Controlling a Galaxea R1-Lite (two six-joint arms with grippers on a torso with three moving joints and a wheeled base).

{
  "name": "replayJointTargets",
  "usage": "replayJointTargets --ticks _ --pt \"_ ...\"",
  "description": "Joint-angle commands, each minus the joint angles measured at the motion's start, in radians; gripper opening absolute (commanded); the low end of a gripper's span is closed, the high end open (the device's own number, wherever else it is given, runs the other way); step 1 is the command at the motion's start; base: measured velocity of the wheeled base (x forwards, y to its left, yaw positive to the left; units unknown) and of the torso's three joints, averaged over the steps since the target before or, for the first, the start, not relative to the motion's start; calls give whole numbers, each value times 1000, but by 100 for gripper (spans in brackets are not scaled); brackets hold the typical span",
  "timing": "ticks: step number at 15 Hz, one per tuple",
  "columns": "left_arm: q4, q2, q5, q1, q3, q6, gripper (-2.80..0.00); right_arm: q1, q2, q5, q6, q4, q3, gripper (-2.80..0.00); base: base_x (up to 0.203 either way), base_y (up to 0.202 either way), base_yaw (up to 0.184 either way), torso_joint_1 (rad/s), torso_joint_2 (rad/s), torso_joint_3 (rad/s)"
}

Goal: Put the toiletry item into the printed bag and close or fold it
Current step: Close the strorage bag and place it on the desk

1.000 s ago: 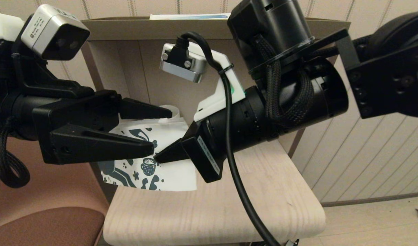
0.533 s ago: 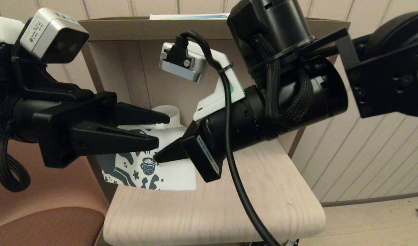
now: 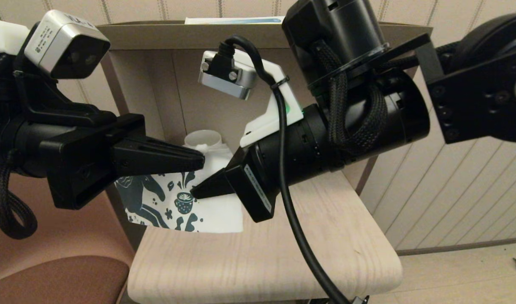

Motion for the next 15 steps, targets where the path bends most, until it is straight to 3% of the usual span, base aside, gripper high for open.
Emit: replayJointTargets --ticks 1,4,5,15 --pt "0 1 -6 -2 -4 -1 -280 0 1 3 -1 3 1 -280 0 0 0 0 0 0" --pt "-1 -1 0 -1 0 1 -280 0 -1 2 -1 3 0 -280 0 0 0 0 0 0" --pt "-4 -1 2 -1 1 3 0 0 -3 2 -1 3 0 -280 0 0 0 0 0 0" --pt "-49 1 52 11 -2 6 0 3 -14 5 0 4 18 -280 0 0 0 0 0 0"
